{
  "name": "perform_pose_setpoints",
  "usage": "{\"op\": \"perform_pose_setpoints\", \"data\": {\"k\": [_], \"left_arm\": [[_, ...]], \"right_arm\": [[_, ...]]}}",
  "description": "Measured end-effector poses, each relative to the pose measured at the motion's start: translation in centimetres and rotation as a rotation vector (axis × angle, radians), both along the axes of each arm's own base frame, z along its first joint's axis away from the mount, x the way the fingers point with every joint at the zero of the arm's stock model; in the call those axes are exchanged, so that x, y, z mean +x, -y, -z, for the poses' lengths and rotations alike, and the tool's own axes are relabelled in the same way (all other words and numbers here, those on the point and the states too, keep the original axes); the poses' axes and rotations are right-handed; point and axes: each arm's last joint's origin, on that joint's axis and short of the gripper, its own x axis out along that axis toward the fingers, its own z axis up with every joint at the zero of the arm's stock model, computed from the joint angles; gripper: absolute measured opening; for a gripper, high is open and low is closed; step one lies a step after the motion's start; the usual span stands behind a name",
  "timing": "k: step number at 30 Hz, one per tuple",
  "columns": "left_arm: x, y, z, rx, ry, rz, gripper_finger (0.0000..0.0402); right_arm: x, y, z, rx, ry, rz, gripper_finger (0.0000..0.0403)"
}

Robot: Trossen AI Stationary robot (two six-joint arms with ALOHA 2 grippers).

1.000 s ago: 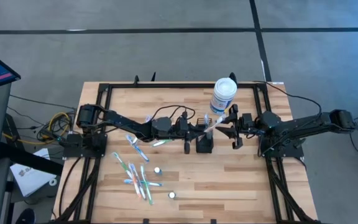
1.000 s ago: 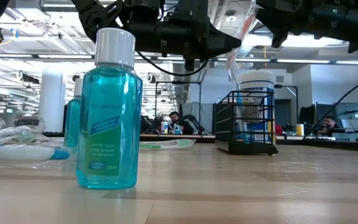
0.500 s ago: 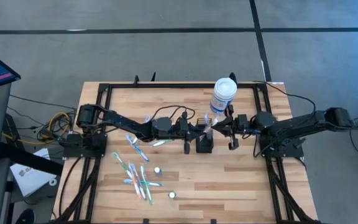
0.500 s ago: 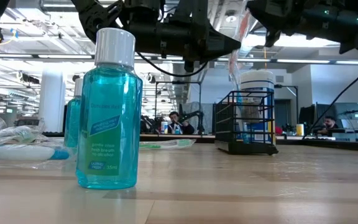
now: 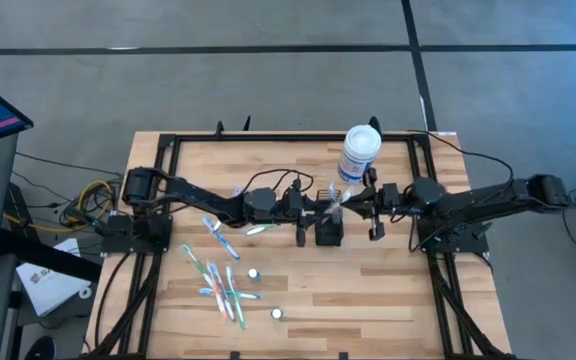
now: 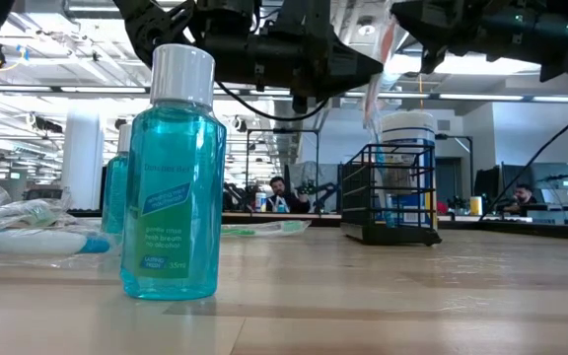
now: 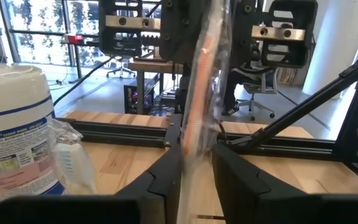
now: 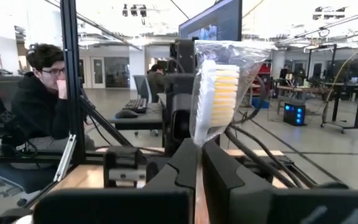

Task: Pick & Place toothbrushing station
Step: Put the top orange toothbrush into the wire mesh organizer

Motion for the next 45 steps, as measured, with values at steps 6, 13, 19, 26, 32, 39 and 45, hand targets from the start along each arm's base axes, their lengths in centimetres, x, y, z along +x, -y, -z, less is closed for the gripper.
{"op": "perform_pose_setpoints", "data": {"k": [6,13,19,26,32,39,45], "left_arm": [[-0.7,0.0,-2.1,0.000,0.021,0.001,0.0087],[-1.8,0.1,-3.4,0.001,-0.079,0.005,0.0088],[-1.9,0.9,-3.4,0.002,-0.087,0.025,0.0088],[-1.9,1.1,-3.3,0.002,-0.097,0.030,0.0088],[-1.9,1.1,-3.3,0.002,-0.098,0.030,0.0088],[-1.9,1.0,-3.3,0.002,-0.098,0.029,0.0088],[-1.9,1.0,-3.3,0.002,-0.098,0.029,0.0088]], "right_arm": [[-0.9,0.5,-0.2,0.004,-0.036,0.042,0.0001],[-1.7,1.3,-0.2,0.015,-0.083,0.141,0.0000],[-1.8,2.1,0.0,0.020,-0.109,0.195,0.0000],[-1.7,3.0,0.5,0.025,-0.144,0.242,0.0000],[-1.8,3.4,0.8,0.029,-0.171,0.267,0.0000],[-1.7,3.3,1.1,0.030,-0.201,0.261,0.0000],[-1.7,3.2,1.1,0.030,-0.202,0.255,0.0000]]}}
